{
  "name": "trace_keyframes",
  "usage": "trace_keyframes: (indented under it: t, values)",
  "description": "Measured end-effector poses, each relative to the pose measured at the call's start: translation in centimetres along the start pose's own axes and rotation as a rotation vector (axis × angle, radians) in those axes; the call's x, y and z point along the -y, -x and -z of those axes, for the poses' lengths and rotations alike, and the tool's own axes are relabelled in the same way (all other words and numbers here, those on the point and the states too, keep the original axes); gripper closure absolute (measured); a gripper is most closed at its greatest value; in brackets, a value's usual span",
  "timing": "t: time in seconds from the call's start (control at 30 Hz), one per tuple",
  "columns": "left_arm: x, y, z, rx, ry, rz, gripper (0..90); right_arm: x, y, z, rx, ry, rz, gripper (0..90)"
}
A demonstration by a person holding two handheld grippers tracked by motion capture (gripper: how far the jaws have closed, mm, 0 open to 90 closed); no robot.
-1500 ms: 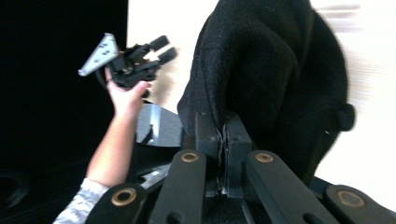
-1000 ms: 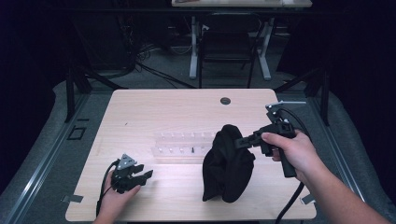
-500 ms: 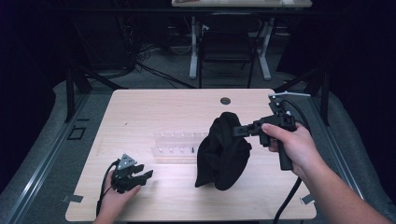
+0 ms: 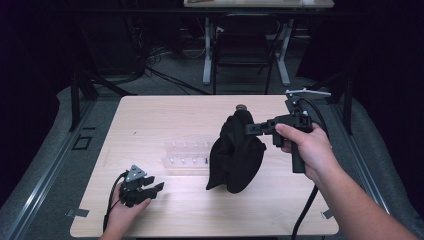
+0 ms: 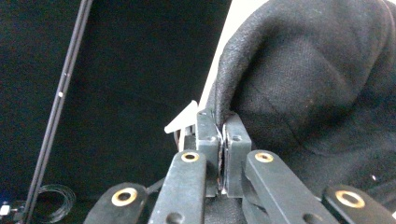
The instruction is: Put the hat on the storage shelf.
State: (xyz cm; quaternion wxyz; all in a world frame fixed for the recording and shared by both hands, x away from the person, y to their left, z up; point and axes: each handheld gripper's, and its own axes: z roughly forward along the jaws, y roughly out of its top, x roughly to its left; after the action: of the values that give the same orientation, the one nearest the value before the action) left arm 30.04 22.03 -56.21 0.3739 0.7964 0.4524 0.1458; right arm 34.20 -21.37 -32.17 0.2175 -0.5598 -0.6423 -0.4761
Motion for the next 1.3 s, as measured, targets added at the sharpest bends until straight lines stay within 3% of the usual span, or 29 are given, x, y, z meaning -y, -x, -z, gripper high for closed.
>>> trace_keyframes:
  t: [0.13,0.3,0.7,1.07,1.3]
  values:
    - [0.1,0.1,-0.1,-0.003,0.016,0.003,51.8,-0.5,-0.2,-0.3,-0.011,0.026,0.006,88.4]
    - [0.0,0.0,0.0,0.002,0.0,0.002,51.8,-1.4,-0.7,-0.7,-0.017,0.054,0.045,88.4]
    - [0.0,0.0,0.0,0.004,0.01,0.0,51.8,-3.2,-0.6,-2.3,0.002,0.099,0.079,88.5]
    - [0.0,0.0,-0.1,0.005,0.02,0.004,51.8,-4.5,-0.4,-3.2,0.032,0.096,0.123,88.4]
    - [-0.2,0.2,0.1,0.006,0.016,-0.009,51.9,-4.7,-0.2,-3.6,0.034,0.086,0.121,88.3]
